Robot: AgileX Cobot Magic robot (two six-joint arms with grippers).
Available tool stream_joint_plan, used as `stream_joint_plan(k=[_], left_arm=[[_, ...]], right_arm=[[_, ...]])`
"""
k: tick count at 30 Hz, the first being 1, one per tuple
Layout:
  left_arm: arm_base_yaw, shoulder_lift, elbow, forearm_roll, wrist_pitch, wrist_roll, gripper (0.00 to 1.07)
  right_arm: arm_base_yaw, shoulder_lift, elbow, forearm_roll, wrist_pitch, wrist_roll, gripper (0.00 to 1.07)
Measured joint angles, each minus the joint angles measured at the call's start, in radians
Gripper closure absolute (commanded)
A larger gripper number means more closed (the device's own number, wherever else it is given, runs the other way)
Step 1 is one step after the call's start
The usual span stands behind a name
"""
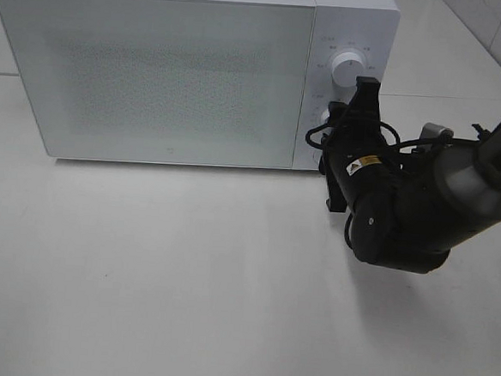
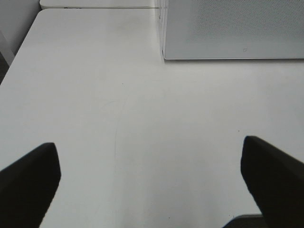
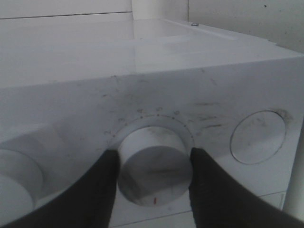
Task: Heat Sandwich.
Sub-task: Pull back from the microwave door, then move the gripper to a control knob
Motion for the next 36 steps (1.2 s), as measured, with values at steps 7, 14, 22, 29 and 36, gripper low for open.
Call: stream_joint_plan(k=[7,14,22,29,36], left_arm=[[0.0,0.0,0.0,0.0,0.0,0.0,0.09],[0.0,0.0,0.0,0.0,0.0,0.0,0.09],[0.0,0.0,0.0,0.0,0.0,0.0,0.09],[0.0,0.0,0.0,0.0,0.0,0.0,0.09],[0.0,0.0,0.0,0.0,0.0,0.0,0.09]], right_arm=[[0.002,0.0,-0.001,0.031,0.002,-0.026,0.45],[0.005,0.0,0.005,0.077,0.017,-0.065,0.28],[0.005,0.0,0.005,0.075,0.017,-0.065,0.31],[0.005,-0.009,0.013,0.059,0.013,-0.074,0.31],[-0.002,-0.062,0.072,-0.01,-0.014,-0.115,0.31]])
